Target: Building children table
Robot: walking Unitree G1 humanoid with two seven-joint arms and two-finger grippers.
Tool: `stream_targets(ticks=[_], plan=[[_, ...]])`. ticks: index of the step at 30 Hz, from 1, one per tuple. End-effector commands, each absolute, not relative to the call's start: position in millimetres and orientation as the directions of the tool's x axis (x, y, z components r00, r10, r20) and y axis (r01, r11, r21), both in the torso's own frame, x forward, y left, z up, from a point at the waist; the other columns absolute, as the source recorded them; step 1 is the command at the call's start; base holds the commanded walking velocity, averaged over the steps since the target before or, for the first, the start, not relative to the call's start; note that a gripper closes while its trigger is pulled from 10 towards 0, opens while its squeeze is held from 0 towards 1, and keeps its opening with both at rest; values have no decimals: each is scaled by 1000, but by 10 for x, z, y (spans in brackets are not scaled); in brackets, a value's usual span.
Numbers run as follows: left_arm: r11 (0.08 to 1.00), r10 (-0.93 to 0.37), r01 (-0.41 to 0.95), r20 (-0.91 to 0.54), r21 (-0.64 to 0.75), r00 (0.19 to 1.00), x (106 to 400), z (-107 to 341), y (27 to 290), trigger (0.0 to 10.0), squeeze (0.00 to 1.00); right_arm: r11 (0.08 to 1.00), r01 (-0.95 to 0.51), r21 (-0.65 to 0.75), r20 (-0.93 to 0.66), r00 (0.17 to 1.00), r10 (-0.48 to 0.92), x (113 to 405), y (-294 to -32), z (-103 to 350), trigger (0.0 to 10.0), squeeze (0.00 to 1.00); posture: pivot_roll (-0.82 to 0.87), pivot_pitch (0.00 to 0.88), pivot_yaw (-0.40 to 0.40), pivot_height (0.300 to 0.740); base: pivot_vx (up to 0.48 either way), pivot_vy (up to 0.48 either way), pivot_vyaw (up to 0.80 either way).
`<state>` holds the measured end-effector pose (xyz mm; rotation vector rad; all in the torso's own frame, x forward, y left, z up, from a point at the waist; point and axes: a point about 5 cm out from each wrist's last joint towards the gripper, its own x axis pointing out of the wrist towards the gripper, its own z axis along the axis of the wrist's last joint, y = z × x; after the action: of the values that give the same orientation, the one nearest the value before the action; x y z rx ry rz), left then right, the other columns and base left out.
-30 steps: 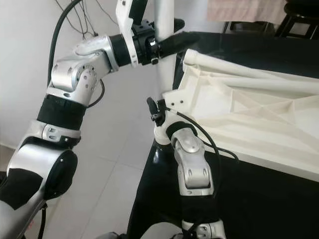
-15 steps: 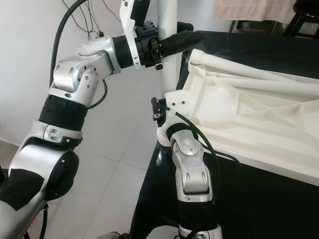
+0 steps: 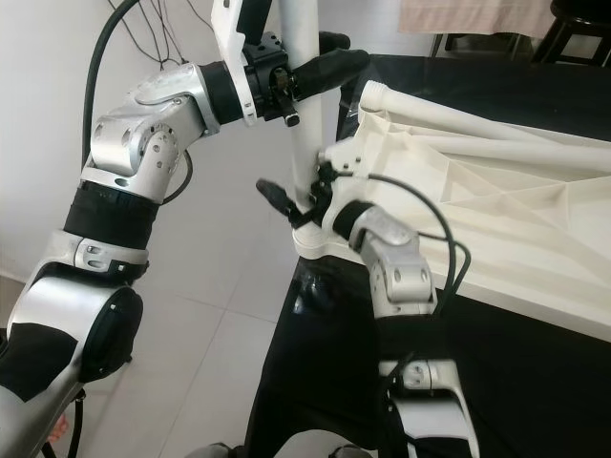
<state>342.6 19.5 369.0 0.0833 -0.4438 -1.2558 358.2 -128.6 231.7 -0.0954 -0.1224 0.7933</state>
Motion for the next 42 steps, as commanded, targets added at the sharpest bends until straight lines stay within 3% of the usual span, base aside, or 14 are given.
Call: stream_targets(ticks=[1, 7, 8, 11, 12, 21, 22, 24, 25, 28, 29, 31, 35, 42], plan=[[114, -983, 928, 173, 356, 54, 3207, 3535, -189, 0, 0, 561, -800, -214, 69, 560, 825, 3579, -869, 2466, 10000, 0, -29, 106, 93, 740, 0, 0, 0], [123, -980, 932, 188, 342, 60, 3193, 3519, -186, 0, 0, 421, -876, -235, 19, 429, 903, 3701, -845, 2550, 10000, 0, -26, 109, 90, 740, 0, 0, 0], [124, -980, 932, 191, 342, 61, 3195, 3523, -182, 0, 0, 398, -892, -215, 17, 404, 914, 3722, -842, 2562, 3647, 0, -25, 111, 88, 740, 0, 0, 0], [125, -979, 931, 192, 342, 61, 3195, 3525, -179, 0, 0, 382, -902, -202, 17, 387, 922, 3735, -839, 2570, 3647, 0, -25, 111, 88, 740, 0, 0, 0], [128, -979, 931, 196, 341, 63, 3198, 3531, -177, 0, 0, 362, -911, -197, 3, 369, 929, 3761, -839, 2568, 0, 0, -26, 112, 86, 740, 0, 0, 0], [145, -974, 931, 212, 334, 76, 3214, 3547, -159, 0, 0, 312, -927, -207, -59, 330, 942, 3834, -815, 2517, 0, 0, -29, 119, 82, 740, 0, 0, 0], [172, -968, 931, 231, 321, 99, 3239, 3564, -146, 5333, 0, 340, -920, -196, -79, 360, 929, 3860, -828, 2464, 0, 0, -32, 120, 82, 740, 0, 0, 0], [188, -964, 931, 242, 312, 114, 3254, 3574, -138, 5333, 0, 355, -915, -190, -89, 376, 922, 3869, -838, 2439, 0, 0, -32, 120, 82, 740, 0, 0, 0], [203, -959, 930, 252, 305, 127, 3270, 3591, -126, 10000, 1000, 392, -903, -175, -100, 412, 906, 3883, -859, 2401, 0, 0, -32, 120, 82, 740, 0, 0, 0], [248, -947, 925, 273, 287, 169, 3314, 3634, -93, 10000, 1000, 536, -838, -101, -130, 546, 828, 3930, -908, 2258, 0, 0, -35, 125, 69, 740, 0, 0, 0], [274, -939, 921, 283, 276, 194, 3339, 3656, -74, 10000, 0, 616, -785, -61, -158, 617, 771, 3952, -938, 2165, 0, 0, -33, 127, 64, 740, 0, 0, 0], [294, -932, 919, 293, 262, 214, 3359, 3677, -45, 10000, 0, 841, -541, -4, -138, 833, 536, 3946, -986, 1953, 0, 0, -43, 126, 44, 740, 0, 0, 0], [363, -905, 907, 312, 213, 289, 3465, 3712, 101, 10000, 0, 927, -327, 184, -263, 892, 367, 3161, -726, 1280, 0, 0, -30, 144, 65, 740, 0, 0, 0], [333, -921, 922, 279, 197, 273, 3465, 3689, 72, 10000, 0, 945, -299, 132, -160, 935, 318, 3344, -785, 1479, 0, 0, -53, 107, 67, 740, 0, 0, 0]])
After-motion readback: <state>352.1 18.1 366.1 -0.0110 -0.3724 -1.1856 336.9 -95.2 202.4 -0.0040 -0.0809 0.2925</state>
